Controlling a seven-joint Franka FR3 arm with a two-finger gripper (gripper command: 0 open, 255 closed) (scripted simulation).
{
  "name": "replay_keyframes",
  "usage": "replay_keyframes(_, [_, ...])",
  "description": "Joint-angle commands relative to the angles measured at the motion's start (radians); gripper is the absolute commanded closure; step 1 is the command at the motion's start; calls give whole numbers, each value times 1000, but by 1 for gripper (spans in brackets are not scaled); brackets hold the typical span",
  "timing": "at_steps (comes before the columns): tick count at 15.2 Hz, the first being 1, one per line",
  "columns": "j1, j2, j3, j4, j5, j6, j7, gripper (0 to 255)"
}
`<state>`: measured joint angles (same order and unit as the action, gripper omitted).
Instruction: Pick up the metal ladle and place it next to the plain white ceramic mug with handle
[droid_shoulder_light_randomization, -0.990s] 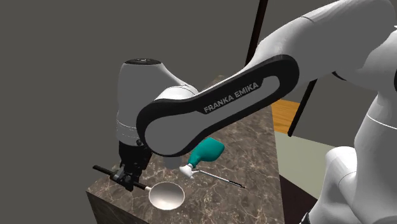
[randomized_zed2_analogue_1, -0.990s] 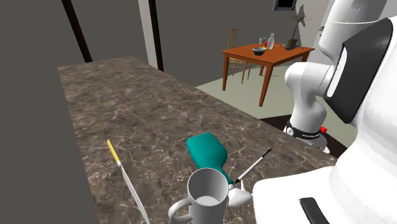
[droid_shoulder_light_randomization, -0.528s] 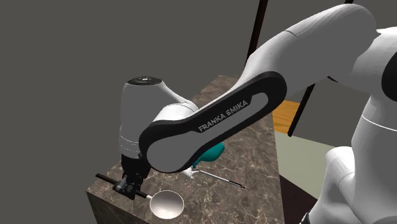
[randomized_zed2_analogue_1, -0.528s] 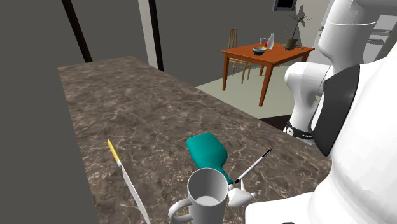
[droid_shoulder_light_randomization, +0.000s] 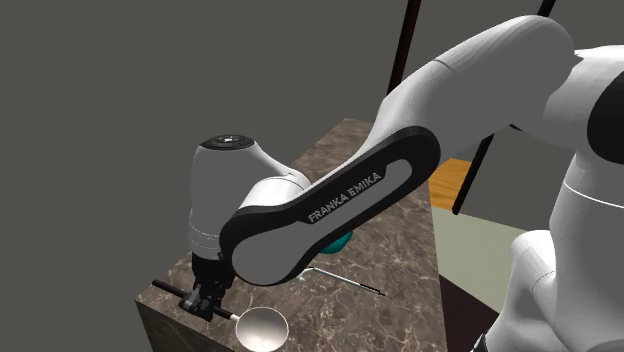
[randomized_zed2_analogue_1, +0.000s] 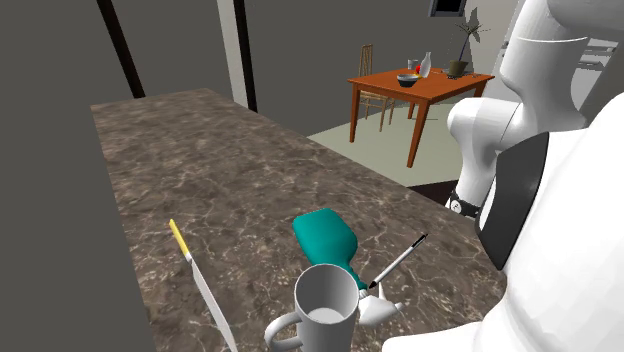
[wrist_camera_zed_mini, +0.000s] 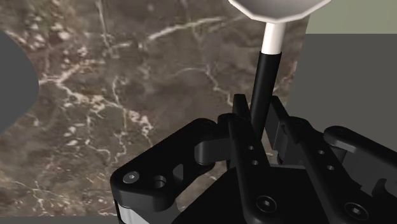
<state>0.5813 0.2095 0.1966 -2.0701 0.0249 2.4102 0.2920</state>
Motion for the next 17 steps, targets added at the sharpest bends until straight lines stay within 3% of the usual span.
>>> replay_keyframes(1, [0, 0, 0, 0, 0, 1, 0, 255])
replay_keyframes(3, [0, 0, 0, 0, 0, 1, 0, 255])
replay_keyframes(4, [0, 0, 0, 0, 0, 1, 0, 0])
replay_keyframes(9, [0, 0, 0, 0, 0, 1, 0, 0])
replay_keyframes(13, [-9, -84, 2, 25, 19, -108, -13, 0])
replay_keyframes(17, [-9, -84, 2, 25, 20, -108, -13, 0])
